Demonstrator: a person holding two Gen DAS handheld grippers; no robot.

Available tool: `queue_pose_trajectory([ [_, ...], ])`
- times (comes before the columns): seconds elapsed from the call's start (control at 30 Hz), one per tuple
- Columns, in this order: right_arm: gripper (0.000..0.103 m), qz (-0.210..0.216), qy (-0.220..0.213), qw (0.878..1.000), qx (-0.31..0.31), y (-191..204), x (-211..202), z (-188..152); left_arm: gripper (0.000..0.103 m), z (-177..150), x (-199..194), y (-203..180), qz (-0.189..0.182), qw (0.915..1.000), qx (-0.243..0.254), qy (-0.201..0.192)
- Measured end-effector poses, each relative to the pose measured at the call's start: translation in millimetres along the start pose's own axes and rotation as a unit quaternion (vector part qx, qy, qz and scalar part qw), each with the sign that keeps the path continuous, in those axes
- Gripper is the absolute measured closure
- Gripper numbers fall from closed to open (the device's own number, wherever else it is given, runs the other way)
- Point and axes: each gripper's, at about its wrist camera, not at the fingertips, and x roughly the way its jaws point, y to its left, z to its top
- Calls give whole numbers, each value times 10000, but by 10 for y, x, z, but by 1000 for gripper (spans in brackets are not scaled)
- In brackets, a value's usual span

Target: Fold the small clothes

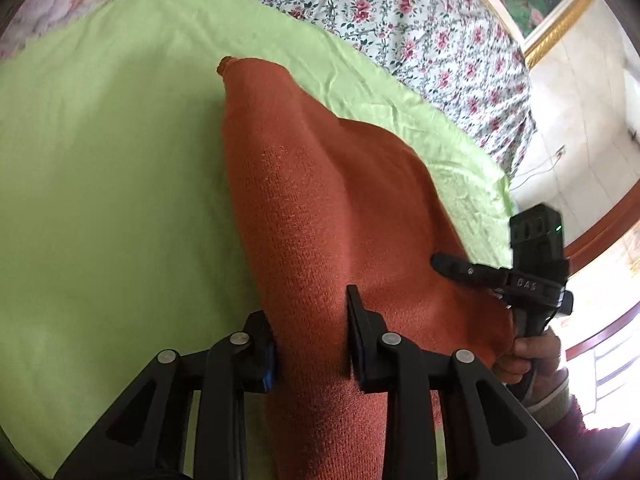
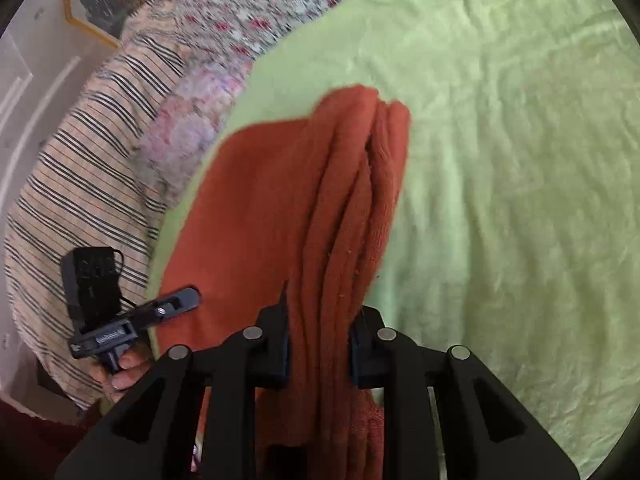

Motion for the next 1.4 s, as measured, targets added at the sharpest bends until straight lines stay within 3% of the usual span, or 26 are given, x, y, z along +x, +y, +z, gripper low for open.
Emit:
queue_pose_trajectory([
  [0.07,77,39,10,9999,100,-36,1,-27,63,26,-3,33,-71,9999,-63,43],
  [0.2,54,-151,-31,9997,175,-34,-94,-21,51,225,37,127,-50,9998,-210,10],
  [0.37,53,-272,-264,9990,243,-30,-305,-87,50,657,80,368,18,9990,-403,-175],
  [0.5,53,-244,-384,9984,332,5,-408,-146,50,1103,390,574,-24,9974,-726,-35],
  [0.6,53,-221,-428,9983,335,47,-467,-174,57,1394,617,667,129,9963,-852,-58],
  [0.67,53,-212,-456,9983,311,73,-503,-182,81,1538,707,707,195,9960,-868,-89],
  [0.83,53,-197,-512,9982,250,121,-590,-190,84,1840,697,674,619,9950,-711,-338],
  [1.03,53,-220,-563,9981,153,164,-563,-152,81,1685,375,468,818,9935,-439,-652],
  [1.1,53,-226,-572,9980,129,185,-533,-129,70,1605,342,450,864,9935,-401,-625],
  [1.17,53,-205,-558,9982,121,210,-494,-106,52,1595,376,517,897,9932,-530,-524],
  [1.27,53,-176,-538,9984,69,292,-442,-96,48,1644,502,702,626,9936,-891,-289],
  [1.33,53,-135,-545,9984,15,351,-436,-107,51,1674,608,785,567,9934,-984,-158],
  [1.4,53,-148,-541,9984,-24,380,-439,-125,74,1695,688,793,569,9944,-877,-124],
])
